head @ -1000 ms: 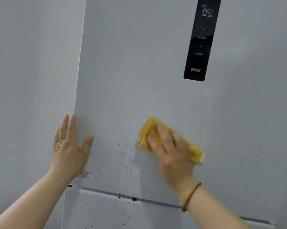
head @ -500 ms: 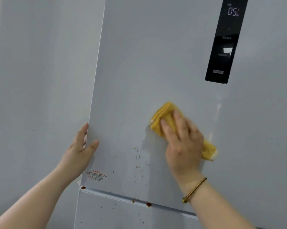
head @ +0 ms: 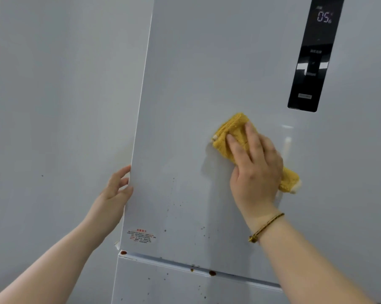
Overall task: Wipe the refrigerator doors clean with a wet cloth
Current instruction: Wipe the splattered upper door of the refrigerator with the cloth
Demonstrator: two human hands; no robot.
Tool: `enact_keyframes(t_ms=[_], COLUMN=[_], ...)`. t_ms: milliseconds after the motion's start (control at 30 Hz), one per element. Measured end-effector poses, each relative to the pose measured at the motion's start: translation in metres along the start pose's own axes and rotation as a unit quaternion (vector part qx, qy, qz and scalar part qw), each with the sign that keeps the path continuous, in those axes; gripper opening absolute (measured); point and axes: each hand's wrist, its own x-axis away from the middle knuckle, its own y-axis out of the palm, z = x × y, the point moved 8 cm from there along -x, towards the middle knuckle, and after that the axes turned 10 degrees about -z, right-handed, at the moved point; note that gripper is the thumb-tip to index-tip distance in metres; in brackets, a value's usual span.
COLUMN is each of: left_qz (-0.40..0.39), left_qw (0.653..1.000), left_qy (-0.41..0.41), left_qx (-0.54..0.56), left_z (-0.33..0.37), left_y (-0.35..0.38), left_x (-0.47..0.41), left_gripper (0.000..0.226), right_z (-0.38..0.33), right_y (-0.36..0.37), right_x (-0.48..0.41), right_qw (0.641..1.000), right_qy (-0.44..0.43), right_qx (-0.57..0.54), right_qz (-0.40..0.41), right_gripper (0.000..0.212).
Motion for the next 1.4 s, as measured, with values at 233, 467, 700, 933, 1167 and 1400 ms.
enact_keyframes(t_ms=[233,467,700,933,1167,1400], left_qz=[-0.023,-0.048,-0.042,-0.057,-0.055,-0.054], left_qw=[1.0,0.997,0.991,0.986,0.973,0.977], left_qy=[0.007,0.031,0.014,0.005,-0.022,-0.025], left_qx=[0.016,0.055,0.128,0.155,0.223,0.207], left_z=[-0.001,0.005,-0.008,-0.011,-0.016,-0.014], left_y=[-0.003,-0.008,-0.013,-0.016,-0.014,-0.013], left_x=[-0.002,-0.003,-0.008,-0.013,-0.009,-0.008], left_gripper=[0.031,0.035,0.022,0.027,0.039,0.041], right_z=[-0.07,-0.04,-0.126,-0.106,-0.141,-0.149], right_y=[0.013,0.013,0.03,0.033,0.04,0.034], right_x=[0.072,-0.025,0.048,-0.013,0.032,0.083], right_qw=[0.974,0.998,0.974,0.982,0.977,0.938], right_qy=[-0.193,-0.043,-0.182,-0.139,-0.148,-0.279], right_qx=[-0.014,-0.04,-0.059,-0.079,-0.079,-0.12], right_qz=[-0.117,-0.031,-0.123,-0.101,-0.133,-0.167], right_gripper=[0.042,0.04,0.044,0.04,0.041,0.048])
